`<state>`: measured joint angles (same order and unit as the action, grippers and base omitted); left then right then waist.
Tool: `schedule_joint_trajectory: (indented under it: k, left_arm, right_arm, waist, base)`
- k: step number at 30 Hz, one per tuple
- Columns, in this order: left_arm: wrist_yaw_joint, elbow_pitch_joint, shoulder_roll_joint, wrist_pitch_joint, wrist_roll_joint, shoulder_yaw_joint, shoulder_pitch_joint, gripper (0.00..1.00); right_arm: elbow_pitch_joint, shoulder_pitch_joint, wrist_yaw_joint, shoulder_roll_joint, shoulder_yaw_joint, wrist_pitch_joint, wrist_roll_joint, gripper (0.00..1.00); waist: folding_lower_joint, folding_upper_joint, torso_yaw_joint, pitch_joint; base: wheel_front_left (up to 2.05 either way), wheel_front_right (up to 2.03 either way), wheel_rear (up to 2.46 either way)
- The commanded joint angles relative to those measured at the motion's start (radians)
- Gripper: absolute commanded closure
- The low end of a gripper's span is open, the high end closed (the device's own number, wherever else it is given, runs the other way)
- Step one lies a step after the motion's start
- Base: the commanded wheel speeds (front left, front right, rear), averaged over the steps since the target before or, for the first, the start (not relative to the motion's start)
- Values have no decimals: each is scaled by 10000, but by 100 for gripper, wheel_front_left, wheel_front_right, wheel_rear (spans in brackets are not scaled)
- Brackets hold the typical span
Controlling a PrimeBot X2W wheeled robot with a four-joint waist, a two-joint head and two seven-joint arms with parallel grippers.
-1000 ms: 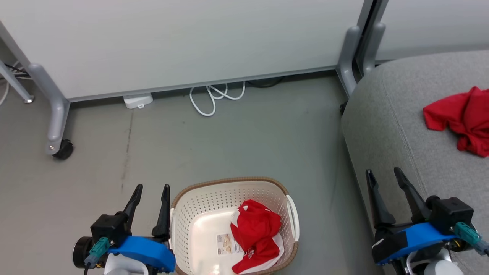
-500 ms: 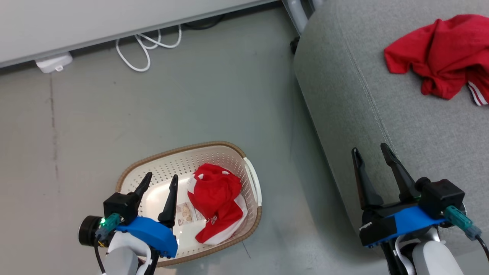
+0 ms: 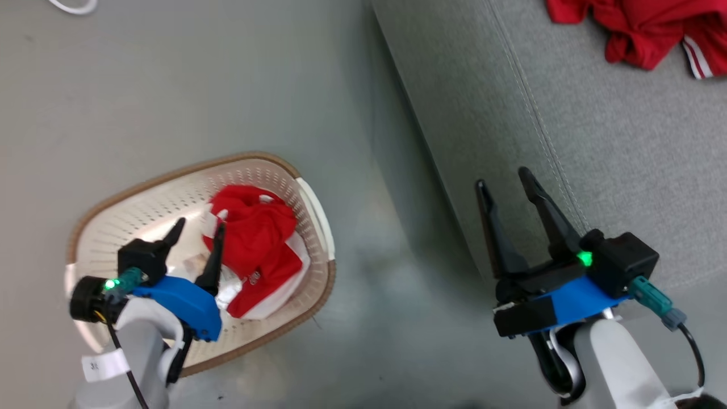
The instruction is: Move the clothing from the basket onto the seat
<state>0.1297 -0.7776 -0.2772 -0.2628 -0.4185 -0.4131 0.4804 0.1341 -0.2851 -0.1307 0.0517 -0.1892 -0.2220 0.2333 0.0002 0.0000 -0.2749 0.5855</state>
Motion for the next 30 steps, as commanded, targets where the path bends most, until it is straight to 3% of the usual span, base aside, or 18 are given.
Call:
schedule_joint_trajectory:
  k: [1, 13, 21, 30]
  left_arm:
    - [7, -116, -223, -31, -111, -82, 308, 0]
    - [7, -960, -1347, -31, -822, -834, 1415, 0]
    - [7, -1321, -1794, -31, -1105, -1146, 1961, 0]
    - [7, -1867, -1894, -31, -1345, -1582, 2652, 0]
  right_arm:
    - [36, -295, -1, -23, -190, -130, 124, 0]
    - [-85, -1303, -1, -23, -1191, -436, 929, 0]
    - [-485, -1570, -1, -22, -1600, -438, 1235, 0]
    - [-674, -1558, -1, -22, -1713, -440, 1346, 0]
  waist:
    - [-2, 0, -644, 805]
    - [-2, 0, -1476, 2627]
    - [-2, 0, -1692, 3267]
    - [-2, 0, -1683, 3670]
  base:
    - [0, 0, 0]
    - [0, 0, 0]
    - [0, 0, 0]
    - [0, 0, 0]
